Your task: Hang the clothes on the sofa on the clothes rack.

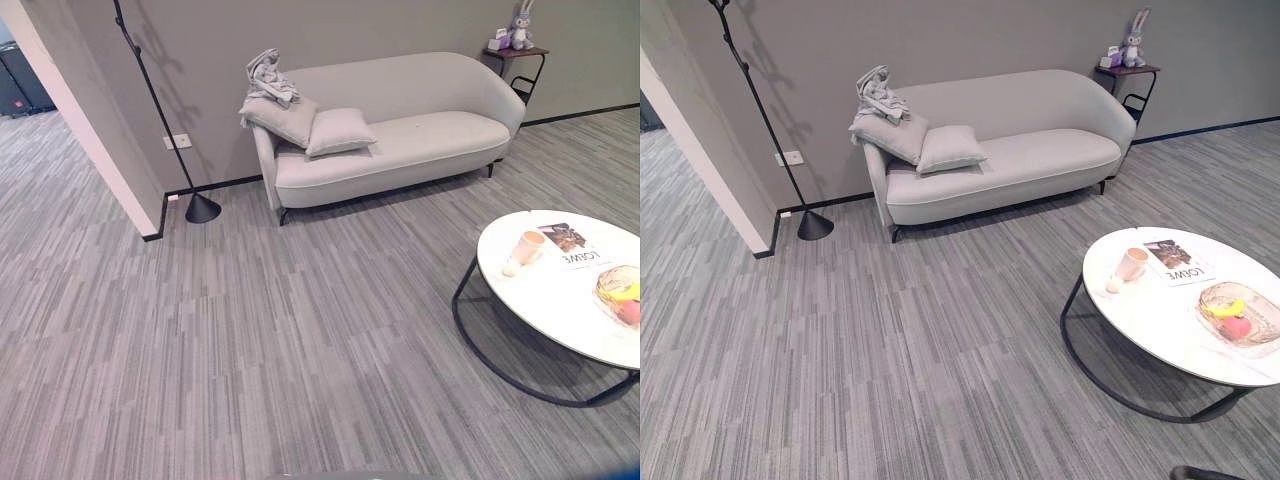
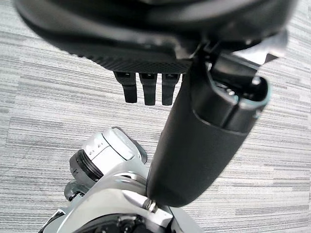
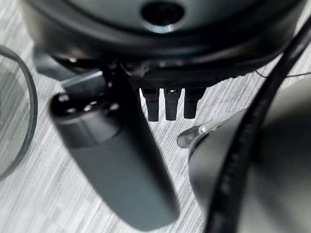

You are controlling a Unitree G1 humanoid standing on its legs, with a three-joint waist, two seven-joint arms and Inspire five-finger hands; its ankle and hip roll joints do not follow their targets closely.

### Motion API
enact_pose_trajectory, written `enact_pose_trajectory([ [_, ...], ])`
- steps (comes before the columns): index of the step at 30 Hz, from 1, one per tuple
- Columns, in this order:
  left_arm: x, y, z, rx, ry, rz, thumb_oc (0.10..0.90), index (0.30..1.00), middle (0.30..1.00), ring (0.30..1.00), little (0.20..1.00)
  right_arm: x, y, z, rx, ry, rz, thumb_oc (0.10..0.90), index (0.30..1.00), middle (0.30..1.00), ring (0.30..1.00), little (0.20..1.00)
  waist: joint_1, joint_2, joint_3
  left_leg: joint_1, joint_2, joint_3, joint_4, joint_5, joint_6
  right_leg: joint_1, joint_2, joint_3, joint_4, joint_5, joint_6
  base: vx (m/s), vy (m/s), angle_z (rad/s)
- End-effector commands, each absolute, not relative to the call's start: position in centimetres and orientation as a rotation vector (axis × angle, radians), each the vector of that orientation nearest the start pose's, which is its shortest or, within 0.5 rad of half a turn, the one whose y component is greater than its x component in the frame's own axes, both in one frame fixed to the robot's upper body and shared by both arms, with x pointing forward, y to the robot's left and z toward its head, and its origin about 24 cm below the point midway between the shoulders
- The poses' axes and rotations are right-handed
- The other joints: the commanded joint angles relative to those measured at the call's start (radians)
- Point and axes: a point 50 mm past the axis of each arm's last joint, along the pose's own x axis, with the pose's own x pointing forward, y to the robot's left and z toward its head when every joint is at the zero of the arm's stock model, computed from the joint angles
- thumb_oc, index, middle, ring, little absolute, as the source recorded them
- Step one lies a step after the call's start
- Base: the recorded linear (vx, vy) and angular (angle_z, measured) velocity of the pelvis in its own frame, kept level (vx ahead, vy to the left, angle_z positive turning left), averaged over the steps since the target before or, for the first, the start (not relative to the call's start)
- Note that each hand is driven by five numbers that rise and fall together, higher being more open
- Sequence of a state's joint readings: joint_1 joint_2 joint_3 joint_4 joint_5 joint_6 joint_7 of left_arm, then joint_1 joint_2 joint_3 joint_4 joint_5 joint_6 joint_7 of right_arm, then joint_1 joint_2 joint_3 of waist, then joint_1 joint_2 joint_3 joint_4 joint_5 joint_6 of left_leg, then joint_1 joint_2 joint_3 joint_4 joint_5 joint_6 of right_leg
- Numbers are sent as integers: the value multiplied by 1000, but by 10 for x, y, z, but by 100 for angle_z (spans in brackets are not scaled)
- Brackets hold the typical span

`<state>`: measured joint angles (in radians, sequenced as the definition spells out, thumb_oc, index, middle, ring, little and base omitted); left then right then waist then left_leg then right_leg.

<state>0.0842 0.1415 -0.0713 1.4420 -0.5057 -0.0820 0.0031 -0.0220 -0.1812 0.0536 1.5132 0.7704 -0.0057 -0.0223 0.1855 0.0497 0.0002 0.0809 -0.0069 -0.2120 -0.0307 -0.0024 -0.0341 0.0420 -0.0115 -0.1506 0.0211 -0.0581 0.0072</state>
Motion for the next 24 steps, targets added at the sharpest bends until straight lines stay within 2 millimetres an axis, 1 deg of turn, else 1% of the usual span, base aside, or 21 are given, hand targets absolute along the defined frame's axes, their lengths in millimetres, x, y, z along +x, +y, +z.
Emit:
enact_pose_trajectory([
  [1, 12, 206, -178, -258, 1397, 455, 800, 900, 900, 900, 900, 39, -209, -176, 385, 1374, -576, 800, 900, 900, 900, 900, 14, -57, -6, -13, -46, -59, -57, -3, 32, 80, -66, -4, -108, 57, 71, 0, 0, 0],
  [5, 14, 206, -178, -269, 1382, 462, 800, 900, 900, 900, 900, 38, -212, -176, 350, 1387, -548, 800, 900, 900, 900, 900, 16, -53, -7, -11, -48, -63, -57, -5, 34, 83, -69, -5, -108, 55, 73, -1, 8, 0],
  [7, 18, 205, -178, -254, 1375, 433, 800, 900, 900, 900, 900, 39, -217, -175, 315, 1392, -527, 800, 900, 900, 900, 900, 18, -46, -9, -8, -51, -70, -57, -7, 37, 84, -74, -8, -108, 56, 74, -1, 41, 0],
  [13, 19, 196, -179, -209, 1389, 337, 800, 900, 900, 900, 900, 37, -222, -174, 242, 1411, -472, 800, 900, 900, 900, 900, 19, -37, -12, -4, -57, -78, -57, -9, 42, 86, -81, -9, -108, 58, 77, -1, 33, 3],
  [24, 21, 192, -179, -150, 1397, 260, 800, 900, 900, 900, 900, 37, -227, -173, 182, 1424, -431, 800, 900, 900, 900, 900, 12, -28, -14, 2, -69, -83, -57, -16, 52, 86, -95, -7, -108, 65, 84, -2, 32, 1],
])
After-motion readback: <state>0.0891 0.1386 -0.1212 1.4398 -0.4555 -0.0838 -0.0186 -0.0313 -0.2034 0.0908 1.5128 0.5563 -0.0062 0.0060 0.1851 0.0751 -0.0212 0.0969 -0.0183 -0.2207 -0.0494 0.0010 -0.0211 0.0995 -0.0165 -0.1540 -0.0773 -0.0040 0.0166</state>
